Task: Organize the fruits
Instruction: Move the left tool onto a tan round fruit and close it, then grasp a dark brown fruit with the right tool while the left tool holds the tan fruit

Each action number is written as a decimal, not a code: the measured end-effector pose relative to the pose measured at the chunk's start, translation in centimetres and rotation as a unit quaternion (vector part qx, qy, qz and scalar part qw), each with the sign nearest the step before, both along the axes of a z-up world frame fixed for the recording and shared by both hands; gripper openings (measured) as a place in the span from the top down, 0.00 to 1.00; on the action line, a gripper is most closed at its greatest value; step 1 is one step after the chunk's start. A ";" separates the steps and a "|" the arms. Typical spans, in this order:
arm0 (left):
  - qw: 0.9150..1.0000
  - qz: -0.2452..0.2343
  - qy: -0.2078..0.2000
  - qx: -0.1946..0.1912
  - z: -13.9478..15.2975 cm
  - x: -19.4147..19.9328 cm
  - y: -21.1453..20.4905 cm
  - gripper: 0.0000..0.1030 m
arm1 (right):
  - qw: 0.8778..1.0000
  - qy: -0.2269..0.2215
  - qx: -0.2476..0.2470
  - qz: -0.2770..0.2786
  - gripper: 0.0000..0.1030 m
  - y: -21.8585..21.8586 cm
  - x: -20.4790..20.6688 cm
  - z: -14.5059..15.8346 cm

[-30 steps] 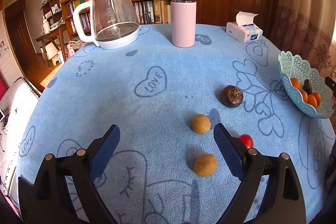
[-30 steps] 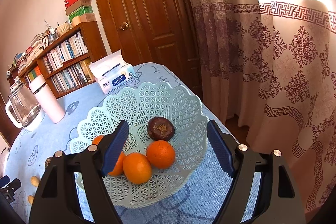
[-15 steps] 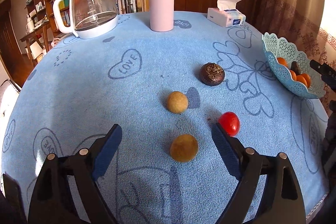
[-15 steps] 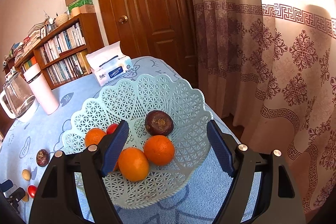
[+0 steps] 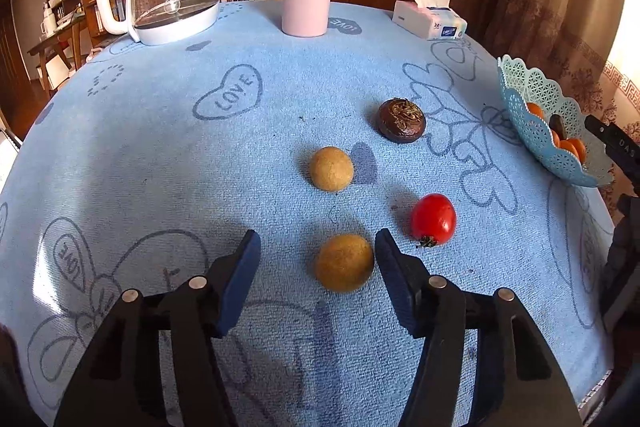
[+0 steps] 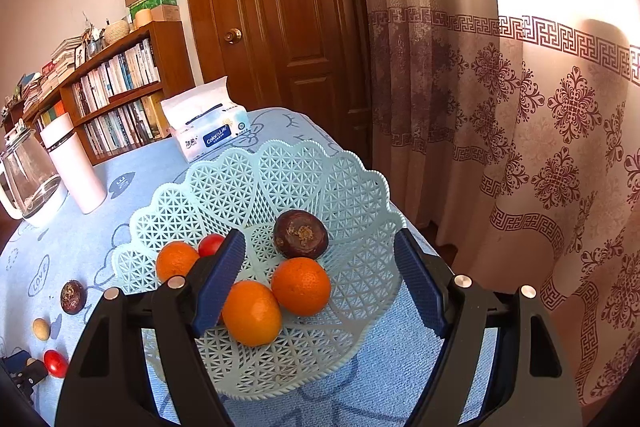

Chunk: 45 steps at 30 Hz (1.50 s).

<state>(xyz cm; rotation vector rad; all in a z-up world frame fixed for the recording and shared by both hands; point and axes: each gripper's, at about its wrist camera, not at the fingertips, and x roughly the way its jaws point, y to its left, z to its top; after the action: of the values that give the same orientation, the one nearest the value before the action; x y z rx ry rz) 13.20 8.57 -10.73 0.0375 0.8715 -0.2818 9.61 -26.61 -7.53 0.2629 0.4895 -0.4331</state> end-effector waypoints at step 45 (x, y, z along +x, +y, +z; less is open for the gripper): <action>0.998 0.035 -0.029 -0.045 0.9 -0.7 1.9 0.73 | 0.942 0.122 0.030 0.311 0.24 20.4 11.1 -1.8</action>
<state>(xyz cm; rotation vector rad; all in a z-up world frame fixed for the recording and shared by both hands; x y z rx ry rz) 12.50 10.50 -9.85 -0.0691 0.7997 -0.2531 20.70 -6.25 -9.29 0.1008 0.7961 0.1720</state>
